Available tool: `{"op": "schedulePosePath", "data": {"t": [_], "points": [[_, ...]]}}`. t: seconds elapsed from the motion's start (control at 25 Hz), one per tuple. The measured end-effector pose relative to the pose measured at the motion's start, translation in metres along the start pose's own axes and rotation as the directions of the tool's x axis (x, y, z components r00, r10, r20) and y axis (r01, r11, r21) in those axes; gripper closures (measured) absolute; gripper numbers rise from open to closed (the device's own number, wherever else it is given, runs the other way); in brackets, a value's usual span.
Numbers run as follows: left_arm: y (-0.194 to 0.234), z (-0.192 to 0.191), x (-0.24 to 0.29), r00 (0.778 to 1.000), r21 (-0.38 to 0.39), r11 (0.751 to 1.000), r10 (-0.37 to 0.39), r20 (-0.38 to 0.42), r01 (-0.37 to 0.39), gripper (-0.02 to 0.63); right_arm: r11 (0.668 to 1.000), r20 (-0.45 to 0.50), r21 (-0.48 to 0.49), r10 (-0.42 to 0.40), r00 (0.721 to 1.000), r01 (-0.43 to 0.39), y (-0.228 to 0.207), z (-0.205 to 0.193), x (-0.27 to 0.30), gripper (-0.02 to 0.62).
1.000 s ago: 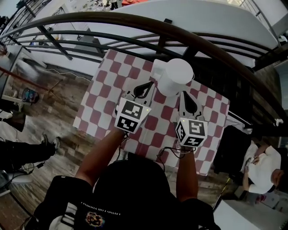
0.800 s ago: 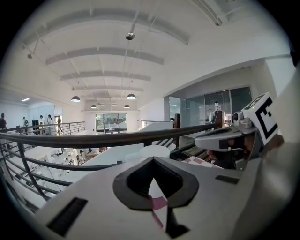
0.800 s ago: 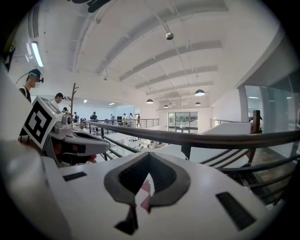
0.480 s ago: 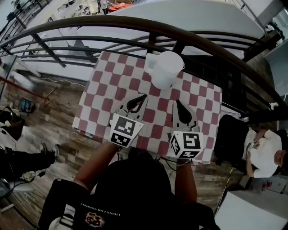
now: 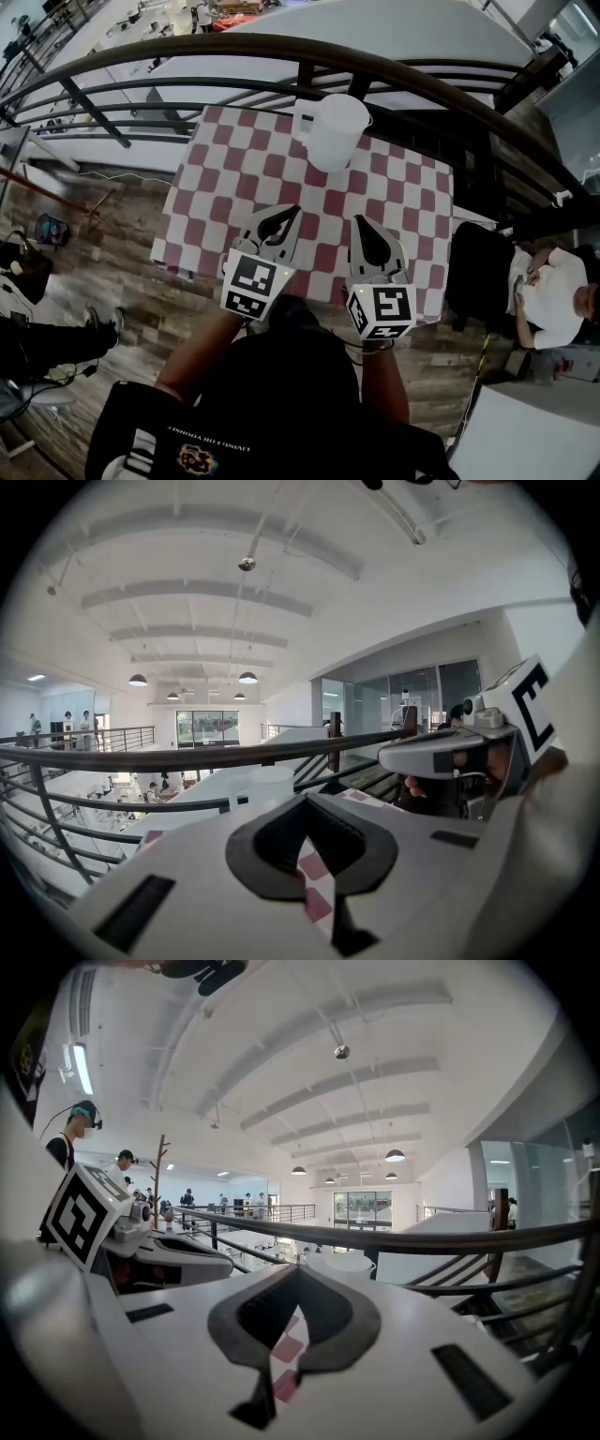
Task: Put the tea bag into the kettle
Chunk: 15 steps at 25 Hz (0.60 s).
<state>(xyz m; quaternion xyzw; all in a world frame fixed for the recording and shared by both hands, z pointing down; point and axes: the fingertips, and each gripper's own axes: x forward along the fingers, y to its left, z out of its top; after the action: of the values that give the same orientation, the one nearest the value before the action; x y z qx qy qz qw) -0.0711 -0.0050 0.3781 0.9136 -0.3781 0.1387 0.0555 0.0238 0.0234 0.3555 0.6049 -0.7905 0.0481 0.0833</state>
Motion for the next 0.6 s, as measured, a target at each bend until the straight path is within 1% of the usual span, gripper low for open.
{"op": "schedulePosePath", "data": {"t": [0.2,0.36,0.6], "points": [[-0.012,0.003,-0.021,1.000,0.014,1.000,-0.010,0.015,0.010,0.606,1.000,0.014,-0.004,-0.002,1.000,0.002,0.013,0.005,-0.021,0.583],[-0.021,0.007,-0.036,0.999,0.029,0.999,-0.027,0.034,0.026,0.607,1.000,0.024,-0.031,-0.004,1.000,0.005,0.026,0.010,-0.036,0.583],[-0.028,0.003,-0.050,0.999,0.023,0.999,-0.043,0.027,0.043,0.607,0.999,-0.002,-0.048,0.009,1.000,-0.009,0.040,0.004,-0.046,0.583]]}}
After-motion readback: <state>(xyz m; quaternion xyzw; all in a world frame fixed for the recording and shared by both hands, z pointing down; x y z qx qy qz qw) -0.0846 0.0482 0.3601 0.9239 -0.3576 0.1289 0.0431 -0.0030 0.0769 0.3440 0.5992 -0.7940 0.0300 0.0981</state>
